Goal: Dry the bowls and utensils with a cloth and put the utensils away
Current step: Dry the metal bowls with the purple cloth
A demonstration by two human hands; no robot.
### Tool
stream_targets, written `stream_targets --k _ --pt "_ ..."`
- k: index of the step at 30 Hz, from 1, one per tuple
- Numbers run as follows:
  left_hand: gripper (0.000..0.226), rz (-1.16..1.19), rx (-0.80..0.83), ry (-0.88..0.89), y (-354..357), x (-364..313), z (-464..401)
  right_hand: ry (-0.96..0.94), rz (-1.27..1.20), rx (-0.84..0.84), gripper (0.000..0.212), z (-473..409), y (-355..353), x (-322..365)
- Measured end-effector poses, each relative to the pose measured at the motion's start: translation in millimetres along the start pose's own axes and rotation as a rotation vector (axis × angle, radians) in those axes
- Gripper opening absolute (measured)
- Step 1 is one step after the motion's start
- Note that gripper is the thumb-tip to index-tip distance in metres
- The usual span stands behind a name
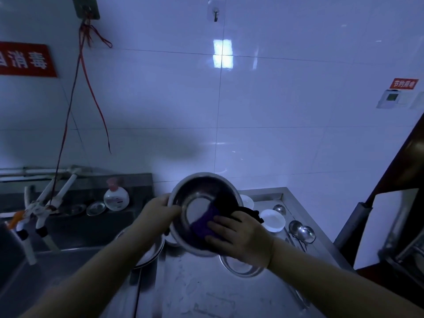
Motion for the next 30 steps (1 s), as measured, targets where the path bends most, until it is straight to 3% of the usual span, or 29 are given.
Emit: stream_targets --k 3,6,10,18,22,25,30 --pt "0.029 0.121 -0.089 0.092 27.3 10.2 15.9 0.244 0.087 -0.029 0.015 -18.6 4.7 17.6" --pt "0.038 0.269 -0.153 0.060 44.3 20.9 22.5 0.373 0.108 -0.002 0.022 -26.6 7.7 35.5" --pt "0.033 0.236 -0.117 0.046 33.7 22.7 18.6 0.325 0.093 0.022 0.021 -17.7 6.2 42.6" --pt "0.035 -0.107 0.166 -0.004 -5.9 -9.9 2.7 -0.070 -0.001 0.004 0.021 11.7 -6.1 5.2" --pt "0.023 0.003 0.004 0.013 -0.5 -8.3 5.3 0.107 0.045 -0.023 0.007 -3.3 -3.6 13.4" --pt "0.029 0.051 -0.059 0.062 24.4 5.6 22.5 0.282 0.100 0.025 0.013 -16.2 -1.5 23.7" --pt "0.037 0.185 -0.119 0.022 29.3 18.6 24.6 0.368 0.000 0.193 0.023 -20.4 -1.3 47.2"
Point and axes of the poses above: each hand's wrist, its own z-axis away from the middle knuckle, its own y-axis out of the palm, x = y × z, the point moved 1 cm from there along -z, towards the middle knuckle, and after that the axes turned 9 degrees about z, right-handed, at the moved point
